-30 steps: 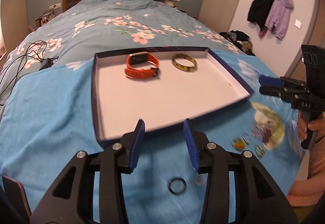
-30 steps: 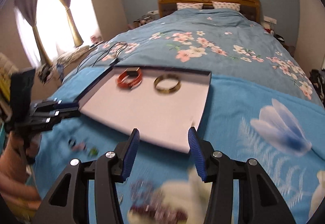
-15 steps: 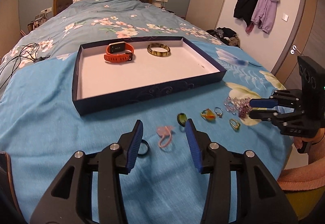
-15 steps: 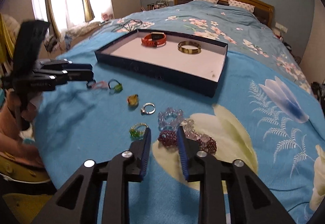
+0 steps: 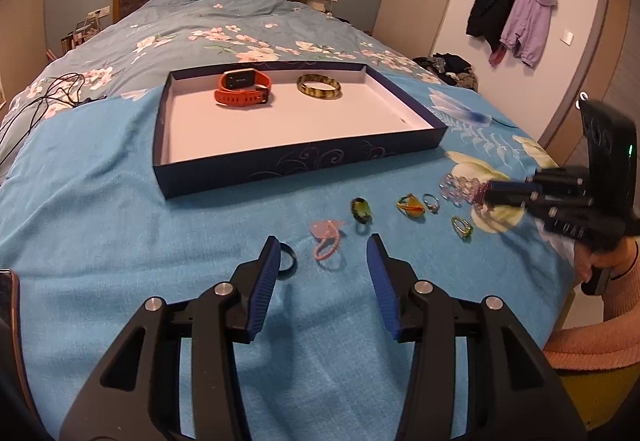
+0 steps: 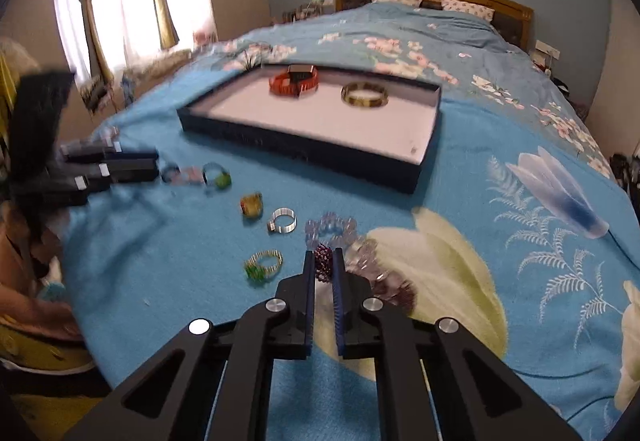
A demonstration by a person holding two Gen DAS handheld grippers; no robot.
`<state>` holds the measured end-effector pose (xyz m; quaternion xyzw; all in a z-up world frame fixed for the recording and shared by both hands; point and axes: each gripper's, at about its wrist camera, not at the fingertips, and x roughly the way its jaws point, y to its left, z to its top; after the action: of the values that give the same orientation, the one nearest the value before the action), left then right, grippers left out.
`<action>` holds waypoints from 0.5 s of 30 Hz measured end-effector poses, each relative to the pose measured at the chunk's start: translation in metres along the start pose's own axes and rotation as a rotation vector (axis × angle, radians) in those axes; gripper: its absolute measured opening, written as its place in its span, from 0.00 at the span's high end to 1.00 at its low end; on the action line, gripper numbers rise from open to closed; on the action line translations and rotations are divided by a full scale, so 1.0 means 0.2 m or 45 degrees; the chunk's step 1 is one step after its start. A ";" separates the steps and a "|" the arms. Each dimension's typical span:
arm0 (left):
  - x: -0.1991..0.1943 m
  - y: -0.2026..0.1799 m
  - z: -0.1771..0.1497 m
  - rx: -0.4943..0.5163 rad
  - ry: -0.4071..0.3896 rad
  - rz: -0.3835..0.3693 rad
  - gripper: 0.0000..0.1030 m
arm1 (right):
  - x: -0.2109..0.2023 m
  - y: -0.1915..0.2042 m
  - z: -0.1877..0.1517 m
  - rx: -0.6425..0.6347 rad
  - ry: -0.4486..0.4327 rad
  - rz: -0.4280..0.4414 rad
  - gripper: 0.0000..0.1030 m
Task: Organize jewelry
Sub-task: 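Grasp the black ring with the left tool while the right tool grasps the purple beaded bracelet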
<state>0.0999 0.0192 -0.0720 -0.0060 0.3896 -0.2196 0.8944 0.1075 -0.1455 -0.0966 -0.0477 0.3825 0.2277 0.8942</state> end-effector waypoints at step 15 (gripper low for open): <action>0.05 -0.01 0.02 0.046 0.006 0.071 0.64 | -0.18 0.03 0.13 0.086 -0.190 0.204 0.94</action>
<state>0.1077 0.0126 -0.0749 0.0213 0.3877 -0.2015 0.8992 0.1011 -0.1466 -0.0520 0.0304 0.3249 0.2883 0.9002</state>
